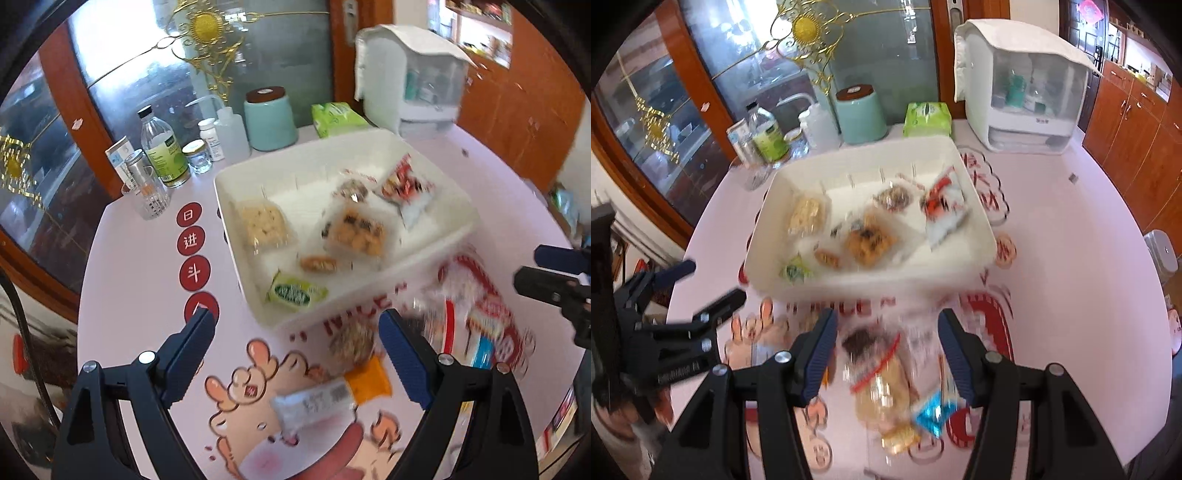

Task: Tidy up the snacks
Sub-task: 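Grasp orange-and-white bar with left gripper while right grasps brown chocolate pack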

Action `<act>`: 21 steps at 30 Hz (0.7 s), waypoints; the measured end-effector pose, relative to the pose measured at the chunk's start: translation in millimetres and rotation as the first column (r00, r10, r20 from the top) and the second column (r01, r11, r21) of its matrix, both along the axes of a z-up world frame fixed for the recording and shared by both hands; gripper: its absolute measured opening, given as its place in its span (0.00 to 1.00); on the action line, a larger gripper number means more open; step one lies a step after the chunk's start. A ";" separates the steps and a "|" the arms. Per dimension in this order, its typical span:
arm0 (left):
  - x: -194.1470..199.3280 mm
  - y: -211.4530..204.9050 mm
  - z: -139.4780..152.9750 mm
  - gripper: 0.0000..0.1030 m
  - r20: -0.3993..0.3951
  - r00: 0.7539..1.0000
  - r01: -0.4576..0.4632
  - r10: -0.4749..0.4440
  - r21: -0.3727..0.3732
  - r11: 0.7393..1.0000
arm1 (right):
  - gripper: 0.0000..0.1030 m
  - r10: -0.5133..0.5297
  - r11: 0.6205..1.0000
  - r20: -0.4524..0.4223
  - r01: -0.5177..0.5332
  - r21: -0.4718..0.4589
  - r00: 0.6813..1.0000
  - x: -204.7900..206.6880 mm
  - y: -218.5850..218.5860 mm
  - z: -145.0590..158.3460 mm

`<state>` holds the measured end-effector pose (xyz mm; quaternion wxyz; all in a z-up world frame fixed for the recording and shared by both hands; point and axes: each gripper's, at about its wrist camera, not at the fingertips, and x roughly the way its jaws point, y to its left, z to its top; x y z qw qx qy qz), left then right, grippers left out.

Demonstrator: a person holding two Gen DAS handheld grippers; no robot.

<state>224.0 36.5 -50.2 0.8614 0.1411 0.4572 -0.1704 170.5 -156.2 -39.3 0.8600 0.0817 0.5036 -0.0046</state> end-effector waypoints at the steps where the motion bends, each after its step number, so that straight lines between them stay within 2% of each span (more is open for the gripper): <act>1: -5.6 1.1 -2.8 0.87 0.000 1.000 0.016 -0.016 0.012 1.000 | 0.56 0.007 1.000 -0.010 -0.007 -0.002 1.000 -12.4 2.0 -4.0; 6: -30.1 8.9 -23.1 0.87 -0.024 0.995 0.097 -0.096 0.044 0.994 | 0.56 0.037 0.999 -0.083 -0.039 -0.024 0.996 -64.7 12.2 -33.6; 11: -40.6 10.9 -45.7 0.87 -0.053 0.986 0.162 -0.159 0.057 0.985 | 0.56 0.041 0.999 -0.209 -0.040 0.008 0.977 -112.3 21.1 -76.9; 15: -44.9 4.9 -65.0 0.87 -0.076 0.968 0.246 -0.240 0.095 0.965 | 0.56 0.050 0.998 -0.299 -0.042 0.036 0.953 -135.2 30.8 -107.2; 21: -48.5 -7.8 -98.9 0.87 -0.118 0.933 0.358 -0.340 0.208 0.910 | 0.56 0.061 0.998 -0.370 -0.046 0.047 0.927 -151.2 43.6 -135.0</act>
